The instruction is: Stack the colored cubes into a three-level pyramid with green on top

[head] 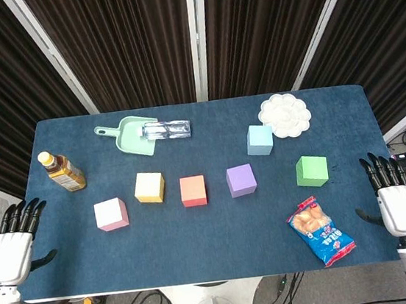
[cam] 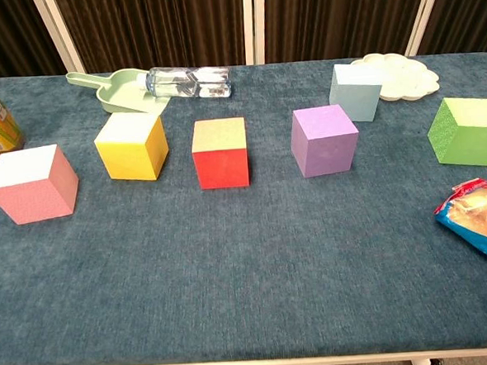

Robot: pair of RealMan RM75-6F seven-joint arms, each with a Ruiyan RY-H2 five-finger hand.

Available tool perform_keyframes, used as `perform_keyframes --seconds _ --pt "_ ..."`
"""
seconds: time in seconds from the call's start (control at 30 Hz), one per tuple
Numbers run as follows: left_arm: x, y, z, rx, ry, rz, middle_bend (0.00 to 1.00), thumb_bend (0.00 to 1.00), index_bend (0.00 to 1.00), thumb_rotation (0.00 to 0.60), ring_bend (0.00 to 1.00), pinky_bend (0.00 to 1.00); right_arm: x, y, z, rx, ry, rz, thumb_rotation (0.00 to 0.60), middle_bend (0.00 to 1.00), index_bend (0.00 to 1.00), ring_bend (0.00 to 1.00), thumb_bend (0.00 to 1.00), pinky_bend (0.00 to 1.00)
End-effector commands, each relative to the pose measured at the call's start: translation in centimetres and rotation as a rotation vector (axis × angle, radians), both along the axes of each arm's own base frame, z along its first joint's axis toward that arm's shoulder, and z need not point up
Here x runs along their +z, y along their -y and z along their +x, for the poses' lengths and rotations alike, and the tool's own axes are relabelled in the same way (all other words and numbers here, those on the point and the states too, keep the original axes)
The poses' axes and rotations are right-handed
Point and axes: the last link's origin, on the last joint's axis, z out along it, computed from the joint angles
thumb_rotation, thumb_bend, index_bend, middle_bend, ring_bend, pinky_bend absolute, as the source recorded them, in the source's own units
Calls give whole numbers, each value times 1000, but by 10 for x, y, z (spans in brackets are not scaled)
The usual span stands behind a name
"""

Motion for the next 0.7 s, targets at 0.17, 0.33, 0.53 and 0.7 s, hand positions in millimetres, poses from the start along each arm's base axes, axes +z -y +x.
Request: perform_keyframes --seconds 0.17,0.33,0.53,0.7 --pt "-1 -1 -2 3 6 -3 45 0 86 600 0 60 -1 -2 2 1 6 -3 600 0 0 0 0 0" --pt "-1 1 -1 4 11 -2 45 0 86 600 0 60 1 -3 2 -2 16 -12 600 0 0 0 0 0" --pt "-2 1 1 0 27 -15 46 0 87 600 0 61 5 -4 2 -6 35 -26 600 0 0 0 0 0" --pt "-8 -4 10 -26 104 -52 55 0 87 600 0 61 5 -2 2 -10 29 -25 600 0 0 0 0 0"
